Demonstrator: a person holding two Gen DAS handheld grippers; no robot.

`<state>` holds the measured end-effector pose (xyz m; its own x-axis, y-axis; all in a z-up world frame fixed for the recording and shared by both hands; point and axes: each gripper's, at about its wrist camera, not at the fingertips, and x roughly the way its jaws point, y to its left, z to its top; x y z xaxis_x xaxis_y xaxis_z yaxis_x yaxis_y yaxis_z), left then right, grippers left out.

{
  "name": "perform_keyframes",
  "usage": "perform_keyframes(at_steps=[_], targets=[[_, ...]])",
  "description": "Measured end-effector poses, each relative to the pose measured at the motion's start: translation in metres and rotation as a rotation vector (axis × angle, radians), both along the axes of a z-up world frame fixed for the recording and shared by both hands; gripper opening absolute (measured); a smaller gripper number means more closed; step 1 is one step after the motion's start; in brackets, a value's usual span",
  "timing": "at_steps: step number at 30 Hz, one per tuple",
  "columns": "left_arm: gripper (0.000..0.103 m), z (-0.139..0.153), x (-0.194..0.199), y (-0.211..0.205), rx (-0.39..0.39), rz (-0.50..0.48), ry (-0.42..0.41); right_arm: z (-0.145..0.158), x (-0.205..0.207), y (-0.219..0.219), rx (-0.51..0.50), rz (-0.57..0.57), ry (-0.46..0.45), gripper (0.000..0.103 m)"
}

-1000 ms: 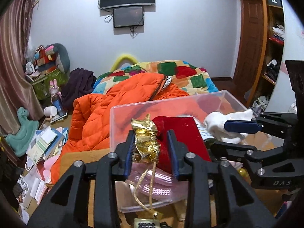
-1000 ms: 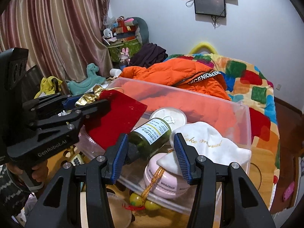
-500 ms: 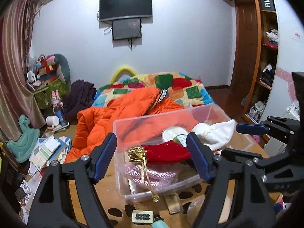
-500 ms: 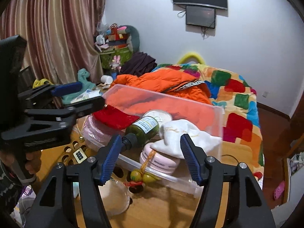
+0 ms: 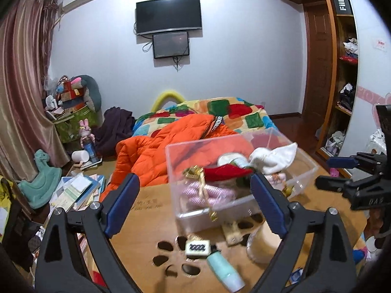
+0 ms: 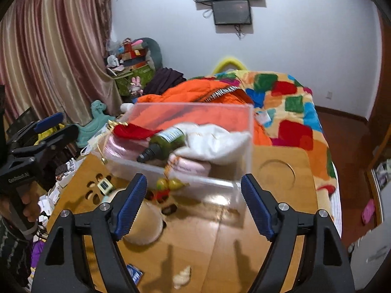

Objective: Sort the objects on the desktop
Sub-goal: 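Place the red pouch and green bottle into the clear box, opening both tools, then grasp the mint tube with the left tool while the right tool grasps the seashell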

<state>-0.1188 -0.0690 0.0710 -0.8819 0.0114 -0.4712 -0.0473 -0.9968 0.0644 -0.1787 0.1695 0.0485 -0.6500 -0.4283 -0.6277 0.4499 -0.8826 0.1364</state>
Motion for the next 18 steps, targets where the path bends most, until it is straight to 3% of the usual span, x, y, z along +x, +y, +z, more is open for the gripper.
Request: perform_keyframes(at_steps=[10,18], targets=[[0.093,-0.028,0.020,-0.032,0.042,0.035,-0.066,-0.027,0.020,0.028,-0.041,-0.079,-0.062,0.077],[0.093,-0.057,0.024,-0.052,0.076,0.039,-0.152,-0.050,0.038,0.037,0.004,-0.150,-0.080,0.077]])
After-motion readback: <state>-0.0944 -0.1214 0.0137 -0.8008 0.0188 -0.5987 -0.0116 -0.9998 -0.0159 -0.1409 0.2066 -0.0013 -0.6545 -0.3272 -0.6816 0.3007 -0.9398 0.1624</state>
